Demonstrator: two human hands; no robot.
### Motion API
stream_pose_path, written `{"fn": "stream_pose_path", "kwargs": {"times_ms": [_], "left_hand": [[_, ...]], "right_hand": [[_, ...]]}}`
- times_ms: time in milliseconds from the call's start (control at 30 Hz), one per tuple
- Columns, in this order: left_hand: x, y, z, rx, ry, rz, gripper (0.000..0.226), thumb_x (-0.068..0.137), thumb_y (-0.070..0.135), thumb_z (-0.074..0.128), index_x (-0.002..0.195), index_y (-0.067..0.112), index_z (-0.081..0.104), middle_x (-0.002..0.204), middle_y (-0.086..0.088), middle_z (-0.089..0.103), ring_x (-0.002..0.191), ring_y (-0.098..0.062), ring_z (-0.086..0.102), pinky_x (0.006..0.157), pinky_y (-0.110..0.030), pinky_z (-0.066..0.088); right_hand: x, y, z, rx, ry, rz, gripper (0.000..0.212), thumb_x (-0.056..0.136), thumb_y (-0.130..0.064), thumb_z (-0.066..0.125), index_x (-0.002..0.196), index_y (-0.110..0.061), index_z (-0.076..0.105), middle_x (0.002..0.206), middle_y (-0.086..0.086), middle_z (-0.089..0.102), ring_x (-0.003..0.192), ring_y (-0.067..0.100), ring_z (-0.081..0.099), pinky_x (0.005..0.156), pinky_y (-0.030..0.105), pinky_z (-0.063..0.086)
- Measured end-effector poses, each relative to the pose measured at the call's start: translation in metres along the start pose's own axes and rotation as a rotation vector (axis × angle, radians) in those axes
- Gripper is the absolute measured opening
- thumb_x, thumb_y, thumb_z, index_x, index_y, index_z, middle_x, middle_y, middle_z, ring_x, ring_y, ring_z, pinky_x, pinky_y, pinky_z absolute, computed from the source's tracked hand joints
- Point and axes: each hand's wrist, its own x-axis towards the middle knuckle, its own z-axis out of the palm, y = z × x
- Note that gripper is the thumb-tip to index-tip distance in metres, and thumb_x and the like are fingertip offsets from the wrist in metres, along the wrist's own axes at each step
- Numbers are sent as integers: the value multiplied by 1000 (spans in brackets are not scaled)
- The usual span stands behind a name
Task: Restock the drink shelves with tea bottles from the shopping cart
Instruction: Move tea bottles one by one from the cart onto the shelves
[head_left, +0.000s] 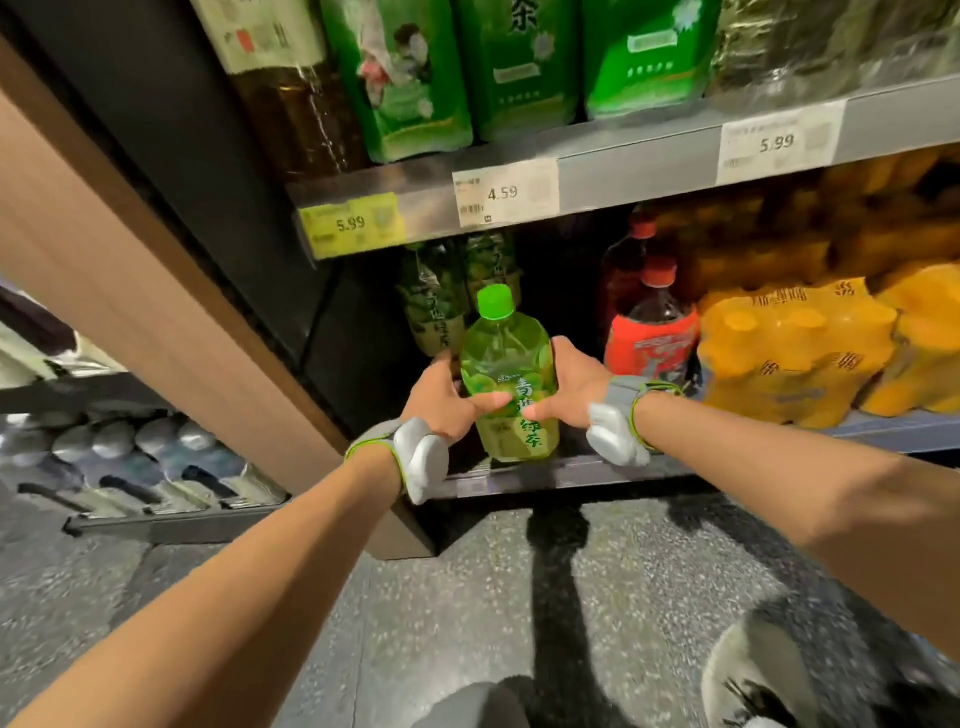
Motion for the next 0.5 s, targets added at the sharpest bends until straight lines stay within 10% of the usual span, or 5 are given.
{"fn": "stream_pose_path", "kwargs": {"times_ms": [267,500], "left_hand": [[33,-23,19,191,-7,8,76,78,26,77,140,18,33,131,0,55,120,-18,52,94,-22,37],[67,-52,25,31,68,-22,92,61,43,77,140,33,32,137,4,53,129,-19,49,109,-41,40]], "right_hand": [[34,24,16,-29,52,29,67,73,-24,80,124,-14,36,110,8,62,101,29,61,89,41,50],[60,31,31,40,127,44,60,76,-24,76,123,-12,41,114,6,60,106,26,57,87,31,44]]}}
